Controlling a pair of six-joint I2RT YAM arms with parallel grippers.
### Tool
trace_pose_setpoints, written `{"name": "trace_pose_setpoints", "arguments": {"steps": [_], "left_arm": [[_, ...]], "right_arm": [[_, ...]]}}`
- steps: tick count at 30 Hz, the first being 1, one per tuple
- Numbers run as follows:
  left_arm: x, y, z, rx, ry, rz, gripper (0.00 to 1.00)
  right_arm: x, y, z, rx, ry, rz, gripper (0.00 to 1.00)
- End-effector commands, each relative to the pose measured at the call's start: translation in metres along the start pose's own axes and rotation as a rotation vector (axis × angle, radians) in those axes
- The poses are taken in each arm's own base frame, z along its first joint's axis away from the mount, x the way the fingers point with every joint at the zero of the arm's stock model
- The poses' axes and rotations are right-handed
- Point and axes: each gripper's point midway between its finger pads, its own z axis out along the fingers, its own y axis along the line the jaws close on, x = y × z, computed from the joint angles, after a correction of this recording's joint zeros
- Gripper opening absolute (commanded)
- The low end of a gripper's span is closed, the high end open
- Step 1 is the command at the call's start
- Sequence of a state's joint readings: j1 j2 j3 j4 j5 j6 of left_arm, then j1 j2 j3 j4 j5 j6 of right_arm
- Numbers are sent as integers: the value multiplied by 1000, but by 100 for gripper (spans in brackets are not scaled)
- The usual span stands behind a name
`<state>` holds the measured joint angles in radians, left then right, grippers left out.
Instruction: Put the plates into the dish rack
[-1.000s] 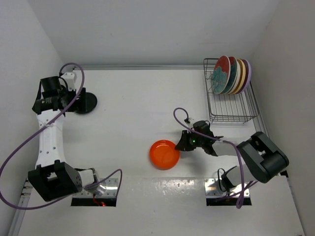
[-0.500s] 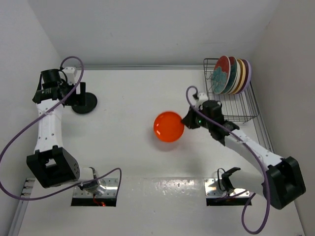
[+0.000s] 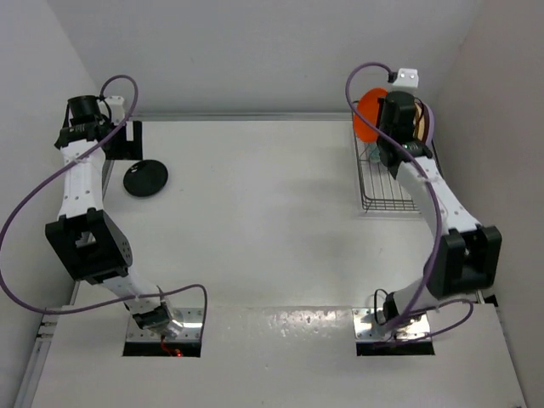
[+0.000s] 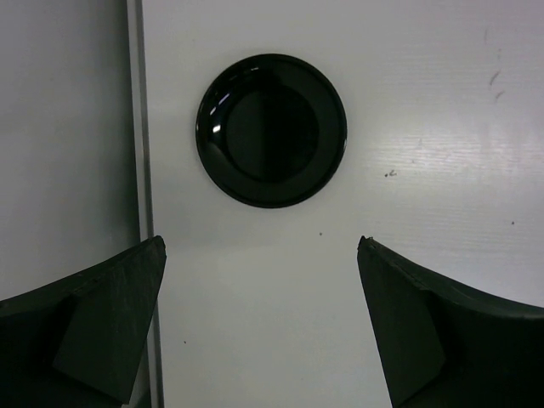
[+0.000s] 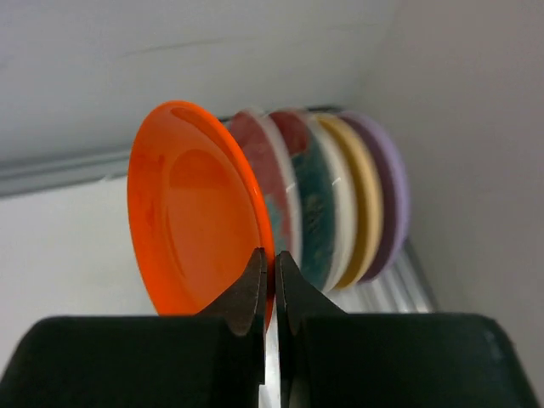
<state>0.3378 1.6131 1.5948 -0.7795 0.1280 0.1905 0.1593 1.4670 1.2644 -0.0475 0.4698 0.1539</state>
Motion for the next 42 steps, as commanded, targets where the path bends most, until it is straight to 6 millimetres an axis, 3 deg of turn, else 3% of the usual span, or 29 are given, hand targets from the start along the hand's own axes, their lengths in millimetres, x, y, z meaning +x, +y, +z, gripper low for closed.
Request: {"name": "trace_pose_setpoints", "arguments": {"steps": [1, 3, 4, 5, 7, 10, 13, 17, 28, 33, 37, 38, 40, 42], "left_arm": [[-17, 16, 4, -24, -35, -10, 100], [-13, 20, 16, -24, -11, -19, 100], [-16, 19, 19, -14, -14, -29, 100], [-17, 20, 22, -13, -14, -29, 100], [-14, 26, 28, -17, 0, -38, 100], [-2, 30, 50, -9, 50, -53, 100], [4, 30, 61, -2, 74, -56, 100], [20, 39, 80, -26, 126, -68, 100], [50, 54, 112, -46, 215, -98, 100], [68, 54, 131, -24, 263, -114, 100], [74, 58, 150, -27, 280, -106, 100], [78, 57, 154, -23, 293, -108, 100], [77, 58, 165, -15, 292, -120, 100], [73, 56, 173, 4, 280, -133, 100]], "right_arm": [[-49, -44, 35, 302, -145, -81, 0], [-54, -55, 43, 392, -156, -121, 0], [-41, -52, 61, 416, -120, -216, 0], [-50, -53, 63, 443, -158, -202, 0], [-47, -53, 73, 471, -149, -246, 0], [-28, -46, 96, 486, -119, -285, 0], [-21, -48, 105, 518, -121, -305, 0], [10, -31, 124, 447, -74, -320, 0], [76, 0, 118, 299, 25, -347, 0], [87, 7, 121, 264, 60, -334, 1], [80, 12, 122, 249, 69, -336, 22], [77, 14, 121, 243, 64, -336, 42], [71, 15, 118, 230, 56, -333, 59], [66, 18, 115, 207, 59, -337, 69]]}}
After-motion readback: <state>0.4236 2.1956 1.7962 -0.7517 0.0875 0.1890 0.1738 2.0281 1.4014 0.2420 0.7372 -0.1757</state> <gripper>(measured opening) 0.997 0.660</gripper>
